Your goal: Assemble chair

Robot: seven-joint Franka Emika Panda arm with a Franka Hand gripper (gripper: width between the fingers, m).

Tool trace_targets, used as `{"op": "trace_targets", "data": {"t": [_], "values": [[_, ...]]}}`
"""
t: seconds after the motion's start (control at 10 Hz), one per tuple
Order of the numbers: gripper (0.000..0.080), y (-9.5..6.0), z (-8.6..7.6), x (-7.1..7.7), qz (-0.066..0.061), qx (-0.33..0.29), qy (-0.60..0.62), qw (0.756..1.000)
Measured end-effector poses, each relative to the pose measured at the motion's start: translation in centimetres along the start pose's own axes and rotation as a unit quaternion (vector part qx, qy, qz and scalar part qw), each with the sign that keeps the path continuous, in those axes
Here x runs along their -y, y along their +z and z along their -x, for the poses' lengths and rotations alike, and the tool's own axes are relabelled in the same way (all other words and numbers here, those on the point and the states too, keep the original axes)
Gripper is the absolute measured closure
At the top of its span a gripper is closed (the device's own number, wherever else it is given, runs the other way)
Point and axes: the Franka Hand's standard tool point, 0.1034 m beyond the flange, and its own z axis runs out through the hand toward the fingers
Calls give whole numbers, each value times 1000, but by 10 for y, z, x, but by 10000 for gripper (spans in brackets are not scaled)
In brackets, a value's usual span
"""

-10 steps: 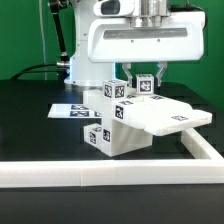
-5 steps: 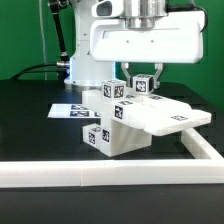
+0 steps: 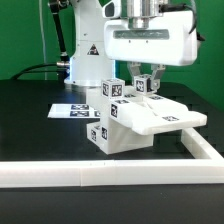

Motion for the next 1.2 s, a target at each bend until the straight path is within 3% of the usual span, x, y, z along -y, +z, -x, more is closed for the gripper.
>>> {"op": "trace_targets", "data": {"t": [0.1, 0.2, 0.3, 0.4, 0.5, 0.8, 1.2], "values": [[521, 0, 0, 0, 0, 0, 23, 1000], [460, 0, 1, 0, 0, 0, 52, 999], [325, 1, 1, 0, 0, 0, 36, 999], [325, 1, 1, 0, 0, 0, 19, 1000], [190, 1, 2, 0, 1, 1, -12, 1000], [152, 0, 4, 1, 1, 2, -170, 986], [151, -2, 1, 0, -1, 2, -361, 932]]}}
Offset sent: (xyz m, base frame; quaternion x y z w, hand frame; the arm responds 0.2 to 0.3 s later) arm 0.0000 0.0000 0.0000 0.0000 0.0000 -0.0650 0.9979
